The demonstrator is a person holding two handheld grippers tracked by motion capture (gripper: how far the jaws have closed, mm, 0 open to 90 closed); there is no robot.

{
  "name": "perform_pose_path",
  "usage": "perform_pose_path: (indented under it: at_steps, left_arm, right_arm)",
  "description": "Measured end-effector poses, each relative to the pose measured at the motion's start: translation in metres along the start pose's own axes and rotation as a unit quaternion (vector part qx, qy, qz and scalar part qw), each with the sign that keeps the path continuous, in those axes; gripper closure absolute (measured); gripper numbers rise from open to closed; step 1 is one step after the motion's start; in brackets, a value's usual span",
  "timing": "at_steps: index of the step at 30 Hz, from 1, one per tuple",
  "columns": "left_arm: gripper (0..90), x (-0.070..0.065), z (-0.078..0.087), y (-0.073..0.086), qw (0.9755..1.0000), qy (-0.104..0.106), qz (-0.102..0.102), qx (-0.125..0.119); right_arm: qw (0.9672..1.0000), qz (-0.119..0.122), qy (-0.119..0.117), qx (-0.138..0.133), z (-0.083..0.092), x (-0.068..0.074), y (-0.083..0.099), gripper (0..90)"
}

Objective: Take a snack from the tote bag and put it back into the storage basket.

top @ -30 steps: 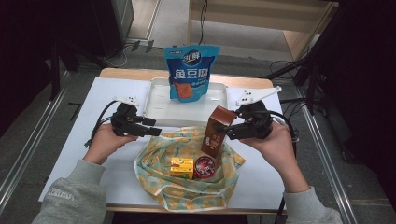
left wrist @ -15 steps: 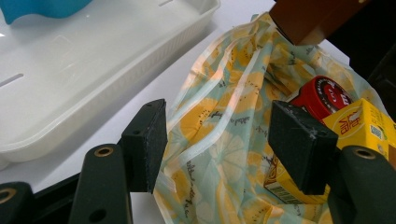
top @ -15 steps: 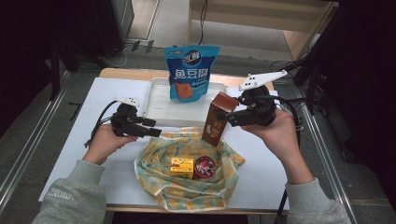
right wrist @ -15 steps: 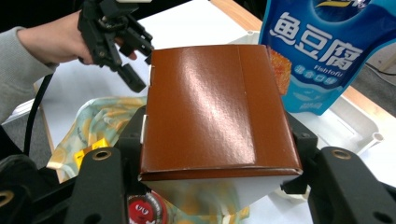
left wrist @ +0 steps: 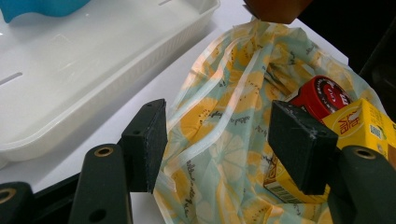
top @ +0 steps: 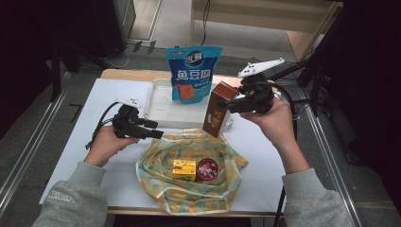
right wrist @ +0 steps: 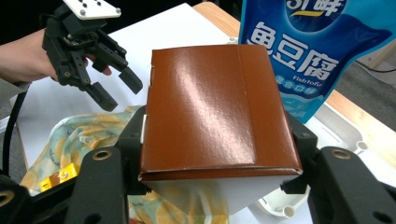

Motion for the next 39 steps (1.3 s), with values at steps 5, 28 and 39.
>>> perform_pose_path:
  at_steps: [5,28,39]
  left_arm:
    - [37.9,0.000,-0.001,0.001,1.0000,0.001,-0.001,0.004]
    - [37.9,0.003,0.000,0.004,1.0000,0.000,-0.002,0.004]
    - [37.9,0.000,0.001,0.004,1.0000,0.006,-0.007,0.002]
  right_arm:
    - [1.0000,0.002,0.003,0.001,-0.012,-0.006,-0.003,43.0]
    - [0.9998,-0.005,0.017,0.012,-0.082,-0.025,-0.019,43.1]
    - [0.9995,-0.012,0.023,0.016,-0.113,-0.036,-0.018,43.0]
Point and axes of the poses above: each handheld gripper's, and its own axes: z roughly backward along the jaws, y roughly out of its underside, x roughly to its left, the point moved 8 cm from there along -z, roughly forward along the jaws, and after that the axes turned 15 degrees about -x, right-handed, at the moved point
